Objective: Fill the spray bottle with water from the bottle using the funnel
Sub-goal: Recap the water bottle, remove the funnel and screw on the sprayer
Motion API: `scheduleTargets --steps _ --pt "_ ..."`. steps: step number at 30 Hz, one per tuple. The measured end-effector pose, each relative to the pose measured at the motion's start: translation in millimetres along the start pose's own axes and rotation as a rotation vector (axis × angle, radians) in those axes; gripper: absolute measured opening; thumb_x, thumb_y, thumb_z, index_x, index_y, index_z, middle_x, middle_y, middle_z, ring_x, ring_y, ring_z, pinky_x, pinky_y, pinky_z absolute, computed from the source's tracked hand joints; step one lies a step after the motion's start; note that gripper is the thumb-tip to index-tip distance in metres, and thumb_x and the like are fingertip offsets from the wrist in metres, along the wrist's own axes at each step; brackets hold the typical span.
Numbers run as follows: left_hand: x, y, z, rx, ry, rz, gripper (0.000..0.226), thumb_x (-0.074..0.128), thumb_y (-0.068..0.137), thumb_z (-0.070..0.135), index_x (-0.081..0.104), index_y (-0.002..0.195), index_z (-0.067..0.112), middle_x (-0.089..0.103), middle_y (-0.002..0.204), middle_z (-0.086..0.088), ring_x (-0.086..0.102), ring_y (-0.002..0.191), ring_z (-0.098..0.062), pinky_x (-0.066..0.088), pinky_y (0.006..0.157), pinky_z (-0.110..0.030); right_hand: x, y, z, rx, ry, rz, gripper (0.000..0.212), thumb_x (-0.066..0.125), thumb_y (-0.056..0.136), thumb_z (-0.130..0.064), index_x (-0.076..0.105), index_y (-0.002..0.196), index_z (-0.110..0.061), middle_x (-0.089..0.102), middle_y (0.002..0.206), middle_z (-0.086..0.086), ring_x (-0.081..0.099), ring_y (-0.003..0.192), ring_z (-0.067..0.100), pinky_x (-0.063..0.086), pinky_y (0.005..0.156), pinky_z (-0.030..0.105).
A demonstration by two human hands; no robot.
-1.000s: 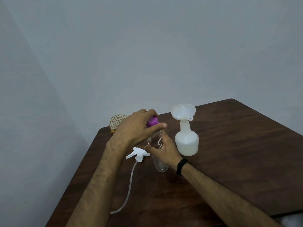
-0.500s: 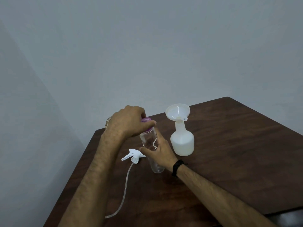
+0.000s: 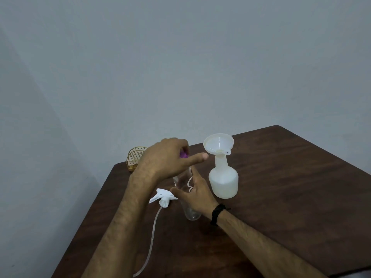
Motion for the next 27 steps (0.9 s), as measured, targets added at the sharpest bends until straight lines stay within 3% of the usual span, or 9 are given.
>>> scheduleTargets --steps 3,6,9,11,14,17,21,23,27 --pt "5.1 -4.1 18.0 0.16 -0.331 -0.069 0.056 0.057 0.073 0.081 0.064 0.071 0.025 0.064 0.07 0.007 0.057 0.063 -0.003 0.047 0.059 -0.027 -0.4 1.1 2.7 0.016 -0.034 0.015 0.059 0.077 0.081 -0.032 0.043 0.128 -0.043 0.062 0.118 -0.021 0.058 0.112 -0.004 0.047 0.1 0.028" --pt "0.4 -6.1 25.9 0.25 -0.515 -0.003 0.041 0.07 0.073 0.068 0.067 0.08 0.028 0.069 0.08 0.01 0.065 0.079 -0.005 0.056 0.071 -0.032 -1.2 1.5 3.1 0.002 -0.048 0.043 0.05 0.077 0.08 -0.032 0.044 0.111 -0.052 0.066 0.106 -0.02 0.062 0.102 -0.006 0.048 0.088 0.021" --pt "-10.1 -2.4 12.3 0.104 -0.076 0.238 0.052 0.067 0.068 0.075 0.063 0.097 0.033 0.063 0.098 0.012 0.059 0.094 -0.007 0.05 0.081 -0.034 -2.2 0.9 0.2 -0.022 -0.02 0.052 0.061 0.076 0.079 -0.029 0.043 0.125 -0.052 0.067 0.113 -0.02 0.063 0.106 -0.001 0.05 0.087 0.016" --pt "-10.8 -2.8 -2.6 -0.069 0.188 0.239 0.06 0.067 0.067 0.076 0.061 0.105 0.03 0.061 0.102 0.008 0.056 0.091 -0.013 0.044 0.076 -0.034 -2.1 0.4 -1.4 -0.037 -0.025 0.043 0.065 0.076 0.08 -0.029 0.04 0.127 -0.054 0.065 0.112 -0.027 0.062 0.106 -0.005 0.048 0.086 0.011" --pt "-9.6 -10.2 -17.8 -0.224 0.14 0.203 0.061 0.071 0.064 0.076 0.06 0.102 0.029 0.057 0.09 0.009 0.053 0.079 -0.015 0.034 0.06 -0.028 0.4 1.6 0.2 -0.029 0.0 0.017 0.067 0.076 0.08 -0.03 0.041 0.136 -0.041 0.066 0.12 -0.017 0.061 0.113 0.001 0.048 0.097 0.022" --pt "-13.6 -17.8 -23.2 -0.26 0.159 0.239 0.059 0.076 0.064 0.068 0.059 0.102 0.027 0.054 0.09 0.007 0.051 0.078 -0.016 0.029 0.054 -0.027 3.3 3.2 2.6 -0.046 0.009 0.013 0.059 0.076 0.08 -0.024 0.046 0.131 -0.034 0.067 0.113 -0.014 0.064 0.108 0.005 0.051 0.093 0.024" --pt "-11.1 -20.4 -26.0 -0.254 0.129 0.192 0.054 0.079 0.068 0.056 0.06 0.108 0.023 0.059 0.095 0.005 0.057 0.082 -0.018 0.04 0.06 -0.028 3.5 2.7 4.1 -0.042 0.011 0.039 0.056 0.076 0.081 -0.023 0.046 0.124 -0.044 0.066 0.109 -0.02 0.064 0.106 0.003 0.052 0.088 0.019" --pt "-1.5 -18.8 -18.9 -0.235 0.065 0.151 0.06 0.075 0.067 0.066 0.06 0.105 0.021 0.062 0.097 0.004 0.059 0.085 -0.017 0.047 0.067 -0.032 3.0 1.2 3.6 -0.042 0.003 0.042 0.055 0.077 0.082 -0.029 0.045 0.121 -0.05 0.066 0.109 -0.02 0.064 0.106 0.003 0.053 0.093 0.025" --pt "9.2 -16.2 -6.1 -0.234 0.015 0.265 0.056 0.068 0.075 0.069 0.065 0.103 0.021 0.067 0.095 0.004 0.057 0.082 -0.013 0.044 0.067 -0.031 1.2 0.1 4.0 -0.052 0.029 0.04 0.068 0.079 0.082 -0.028 0.04 0.139 -0.034 0.067 0.119 -0.014 0.063 0.112 0.006 0.053 0.098 0.037"
Point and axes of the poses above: each hand's wrist, its own y-axis towards the middle knuckle, its own x-axis out of the palm, z = x × y, the point moved 6 cm from there along y, towards the middle knuckle
